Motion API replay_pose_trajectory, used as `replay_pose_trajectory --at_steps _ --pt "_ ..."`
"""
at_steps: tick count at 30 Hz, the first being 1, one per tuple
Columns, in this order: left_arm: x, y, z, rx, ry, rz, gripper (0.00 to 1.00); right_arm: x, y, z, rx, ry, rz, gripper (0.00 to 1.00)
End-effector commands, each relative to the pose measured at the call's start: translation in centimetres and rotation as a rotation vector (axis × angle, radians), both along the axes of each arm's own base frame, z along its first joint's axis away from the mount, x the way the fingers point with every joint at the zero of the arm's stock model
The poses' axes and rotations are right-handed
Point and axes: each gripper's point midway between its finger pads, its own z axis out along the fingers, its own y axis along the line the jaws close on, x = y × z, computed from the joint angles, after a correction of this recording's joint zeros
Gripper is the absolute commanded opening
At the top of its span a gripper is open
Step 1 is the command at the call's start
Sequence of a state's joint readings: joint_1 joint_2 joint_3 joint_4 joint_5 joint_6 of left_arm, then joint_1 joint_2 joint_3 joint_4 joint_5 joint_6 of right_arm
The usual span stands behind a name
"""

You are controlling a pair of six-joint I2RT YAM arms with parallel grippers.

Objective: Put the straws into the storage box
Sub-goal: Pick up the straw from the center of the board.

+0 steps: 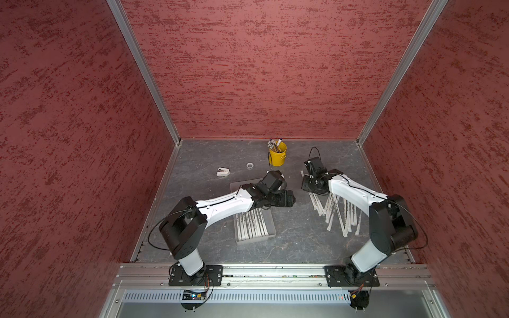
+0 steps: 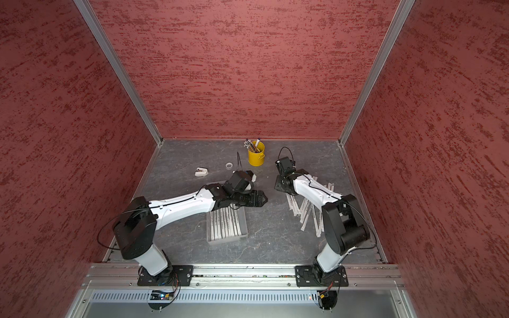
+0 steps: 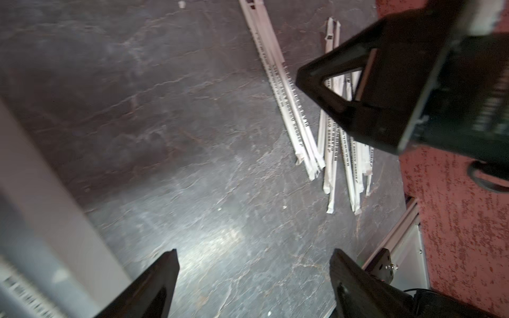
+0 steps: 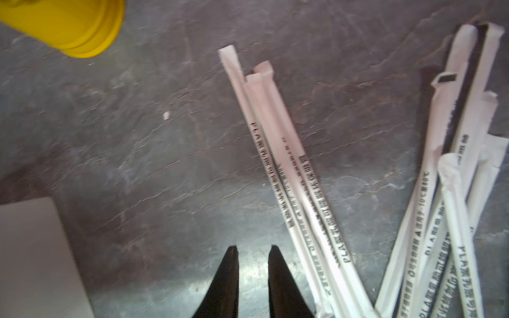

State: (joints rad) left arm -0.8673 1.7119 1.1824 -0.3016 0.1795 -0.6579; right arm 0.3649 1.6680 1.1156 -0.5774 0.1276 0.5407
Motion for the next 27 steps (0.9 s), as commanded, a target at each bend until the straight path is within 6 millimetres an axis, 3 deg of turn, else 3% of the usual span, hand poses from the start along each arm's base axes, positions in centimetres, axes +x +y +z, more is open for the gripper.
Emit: replay_pose_trajectory --at_steps 1,10,17,27 --pt "0.2 -2.4 1.2 -0.063 0.001 -0.044 0.88 1.5 -0.9 -0.5 -0.055 -0.006 0.037 0.20" --pt "0.6 -2.9 -1.1 -0.035 0.049 -0.026 0.86 3.8 -0.8 -2.4 -0.076 0.012 0.036 0.21" --pt "0.5 -2.3 -1.4 -0.019 0.049 -0.017 0.86 4.8 -0.7 -3.9 -0.093 0.033 0.035 0.20" --pt "0.6 -1.1 -1.3 -0.012 0.041 0.006 0.86 4.2 -0.3 -6.2 -0.109 0.082 0.031 0.15"
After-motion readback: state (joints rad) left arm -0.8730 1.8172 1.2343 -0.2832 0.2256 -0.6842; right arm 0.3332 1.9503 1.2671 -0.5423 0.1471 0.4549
